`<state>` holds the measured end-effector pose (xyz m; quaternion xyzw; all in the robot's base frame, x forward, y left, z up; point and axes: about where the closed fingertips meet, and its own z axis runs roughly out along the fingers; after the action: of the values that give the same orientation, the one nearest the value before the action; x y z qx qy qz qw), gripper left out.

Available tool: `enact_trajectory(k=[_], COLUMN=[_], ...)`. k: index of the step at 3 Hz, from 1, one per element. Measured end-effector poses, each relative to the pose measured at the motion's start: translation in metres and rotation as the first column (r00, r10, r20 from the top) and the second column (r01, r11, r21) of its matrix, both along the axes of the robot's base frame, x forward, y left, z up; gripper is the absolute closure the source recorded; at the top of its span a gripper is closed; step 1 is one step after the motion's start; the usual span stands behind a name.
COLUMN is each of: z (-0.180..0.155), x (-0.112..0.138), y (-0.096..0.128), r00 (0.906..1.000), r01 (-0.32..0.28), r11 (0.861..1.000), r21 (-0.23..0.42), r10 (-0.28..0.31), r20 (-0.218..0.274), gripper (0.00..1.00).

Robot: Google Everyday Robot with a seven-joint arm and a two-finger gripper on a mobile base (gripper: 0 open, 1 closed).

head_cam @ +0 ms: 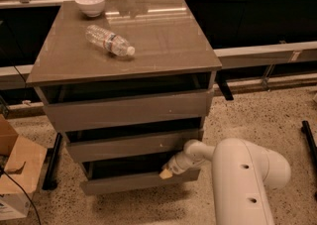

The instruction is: Open bottom drawer

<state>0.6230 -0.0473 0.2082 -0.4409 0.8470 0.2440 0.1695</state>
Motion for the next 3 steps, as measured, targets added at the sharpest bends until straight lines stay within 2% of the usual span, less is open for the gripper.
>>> enact_trajectory(k=[3], z=[-0.0001], x=[-0.0001], y=[0.0001], r00=[1.0], r01=[0.0], r11=[1.0], r21=[0.0], r10=[0.0], r20=[0.0], gripper=[0.03])
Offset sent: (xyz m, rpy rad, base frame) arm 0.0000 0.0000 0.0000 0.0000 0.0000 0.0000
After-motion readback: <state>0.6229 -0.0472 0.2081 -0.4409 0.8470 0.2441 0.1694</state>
